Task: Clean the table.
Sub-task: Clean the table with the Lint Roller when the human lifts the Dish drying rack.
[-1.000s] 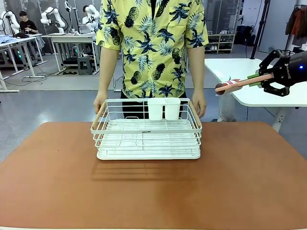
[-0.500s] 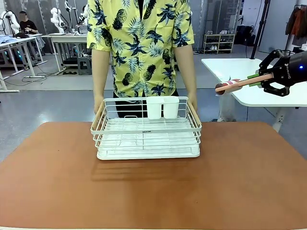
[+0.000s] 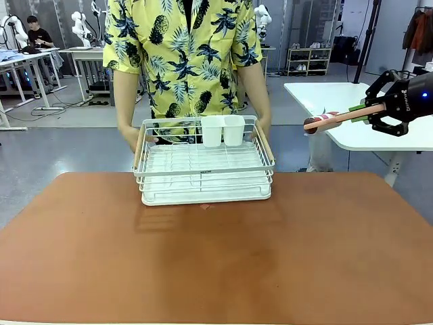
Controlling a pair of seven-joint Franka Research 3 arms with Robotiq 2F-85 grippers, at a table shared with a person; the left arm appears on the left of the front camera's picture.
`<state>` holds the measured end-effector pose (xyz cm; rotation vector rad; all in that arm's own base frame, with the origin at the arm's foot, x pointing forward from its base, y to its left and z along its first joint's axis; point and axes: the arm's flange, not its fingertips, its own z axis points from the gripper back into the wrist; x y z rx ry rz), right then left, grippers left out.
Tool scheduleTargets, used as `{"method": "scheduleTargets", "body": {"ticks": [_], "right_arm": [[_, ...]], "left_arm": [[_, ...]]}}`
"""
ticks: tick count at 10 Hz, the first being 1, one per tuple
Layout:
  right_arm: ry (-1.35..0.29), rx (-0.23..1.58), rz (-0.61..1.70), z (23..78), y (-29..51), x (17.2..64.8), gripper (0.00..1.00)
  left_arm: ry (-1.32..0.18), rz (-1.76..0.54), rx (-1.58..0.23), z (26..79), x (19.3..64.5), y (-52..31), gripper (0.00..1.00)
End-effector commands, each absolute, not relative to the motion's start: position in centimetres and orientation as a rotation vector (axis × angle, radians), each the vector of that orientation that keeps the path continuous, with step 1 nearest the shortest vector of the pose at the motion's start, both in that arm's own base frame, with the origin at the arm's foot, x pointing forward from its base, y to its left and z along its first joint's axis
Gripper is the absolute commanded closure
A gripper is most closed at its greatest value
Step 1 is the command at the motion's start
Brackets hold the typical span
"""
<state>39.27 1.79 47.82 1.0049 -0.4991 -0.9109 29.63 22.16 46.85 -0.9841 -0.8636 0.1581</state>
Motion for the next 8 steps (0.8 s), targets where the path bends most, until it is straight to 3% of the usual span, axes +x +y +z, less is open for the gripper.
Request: {"method": "scheduleTargets", "body": {"ticks": [1,8], "right_arm": [[-0.502,1.007,-0.907,48.03,1.87,39.28,0.97],[-0.502,1.007,-0.907,48.03,1.87,39.28,0.97]], "left_arm": [[-0.869,0.16,-0.988,46.9,29.57,22.3,0.0],[-0.869,0.16,-0.988,46.9,29.57,22.3,0.0]]}}
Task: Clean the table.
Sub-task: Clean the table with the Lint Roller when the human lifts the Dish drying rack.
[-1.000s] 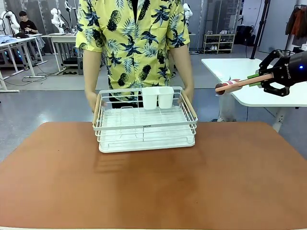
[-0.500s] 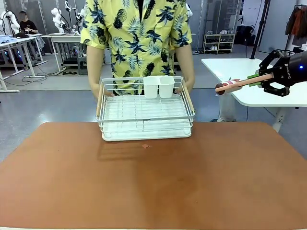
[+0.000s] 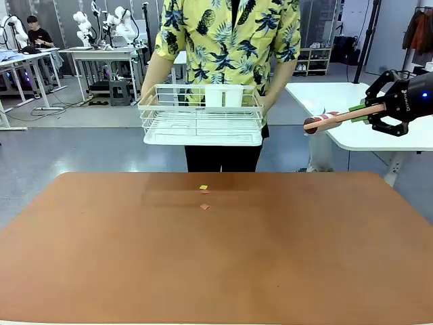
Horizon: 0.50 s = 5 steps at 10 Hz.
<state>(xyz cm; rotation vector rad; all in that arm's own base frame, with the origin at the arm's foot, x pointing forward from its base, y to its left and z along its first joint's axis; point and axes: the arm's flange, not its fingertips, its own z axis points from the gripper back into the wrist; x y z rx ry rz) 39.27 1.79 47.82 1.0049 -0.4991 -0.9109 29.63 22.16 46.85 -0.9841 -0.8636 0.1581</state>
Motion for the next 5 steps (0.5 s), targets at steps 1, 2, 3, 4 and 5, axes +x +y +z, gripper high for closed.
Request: {"method": "scheduleTargets", "body": {"ticks": [1,2,3,4,5], "right_arm": [[-0.502,1.007,-0.907,48.0,1.9,39.3,0.97],[-0.499,1.005,-0.911,47.8,1.8,39.3,0.79],[-0.531,1.01,-0.881,48.5,1.7,39.1,0.79],[-0.536,1.015,-0.829,49.4,1.4,39.0,0.79],[-0.527,1.005,-0.782,50.3,0.9,39.1,0.79]], "left_arm": [[-0.869,0.16,-0.988,46.9,29.6,22.3,0.0],[-0.869,0.16,-0.988,46.9,29.6,22.3,0.0],[-0.869,0.16,-0.988,46.9,29.6,22.3,0.0],[-0.869,0.16,-0.988,46.9,29.6,22.3,0.0],[-0.869,0.16,-0.988,46.9,29.6,22.3,0.0]]}}
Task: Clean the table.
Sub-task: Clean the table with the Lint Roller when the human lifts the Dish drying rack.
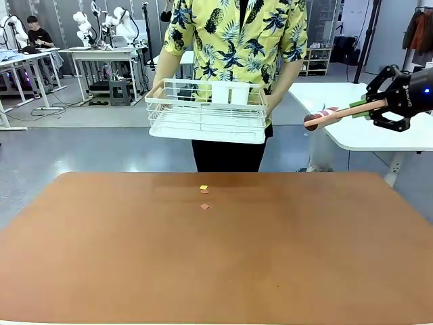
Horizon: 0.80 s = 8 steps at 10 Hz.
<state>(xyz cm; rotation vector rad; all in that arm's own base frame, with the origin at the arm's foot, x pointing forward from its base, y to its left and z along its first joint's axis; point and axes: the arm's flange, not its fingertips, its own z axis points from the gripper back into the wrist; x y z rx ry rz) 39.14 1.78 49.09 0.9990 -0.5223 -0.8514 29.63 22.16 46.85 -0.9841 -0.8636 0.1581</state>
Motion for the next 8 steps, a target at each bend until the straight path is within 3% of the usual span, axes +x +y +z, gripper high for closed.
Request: {"method": "scheduleTargets", "body": {"ticks": [1,4,8], "right_arm": [[-0.479,0.993,-0.725,51.2,0.6,39.3,0.79],[-0.291,0.842,-0.399,53.2,1.8,42.6,0.79],[-0.238,0.626,-0.133,52.7,4.7,51.8,0.79]], "left_arm": [[-0.869,0.16,-0.988,46.9,29.6,22.3,0.0],[-0.869,0.16,-0.988,46.9,29.6,22.3,0.0],[-0.869,0.16,-0.988,46.9,29.6,22.3,0.0]]}}
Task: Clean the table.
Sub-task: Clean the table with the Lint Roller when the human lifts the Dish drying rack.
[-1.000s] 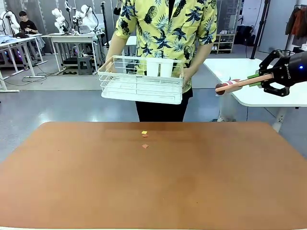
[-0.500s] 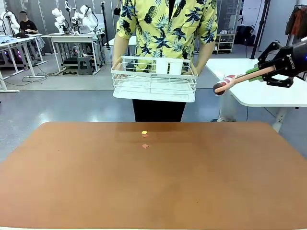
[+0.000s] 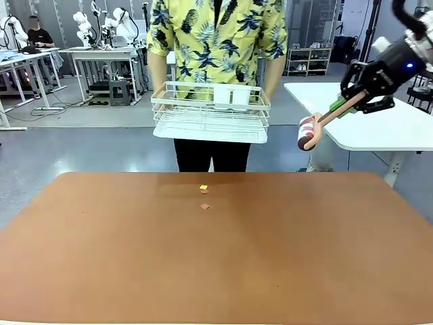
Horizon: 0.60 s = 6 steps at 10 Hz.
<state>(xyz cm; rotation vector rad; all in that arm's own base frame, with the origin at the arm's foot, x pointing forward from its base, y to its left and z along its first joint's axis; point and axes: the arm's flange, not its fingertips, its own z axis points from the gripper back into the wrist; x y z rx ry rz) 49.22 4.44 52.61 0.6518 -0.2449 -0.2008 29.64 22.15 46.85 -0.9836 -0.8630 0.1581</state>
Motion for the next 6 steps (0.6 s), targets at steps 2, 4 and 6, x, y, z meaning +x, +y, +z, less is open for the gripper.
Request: {"method": "scheduleTargets", "body": {"ticks": [2,4,6], "right_arm": [[-0.2,0.592,-0.099,50.5,7.3,54.1,0.79],[-0.188,0.602,-0.132,50.1,8.0,54.7,0.79],[-0.181,0.602,-0.114,49.4,7.6,54.4,0.79]], "left_arm": [[-0.869,0.16,-0.988,46.9,29.6,22.3,0.0],[-0.869,0.16,-0.988,46.9,29.6,22.3,0.0],[-0.869,0.16,-0.988,46.9,29.6,22.3,0.0]]}}
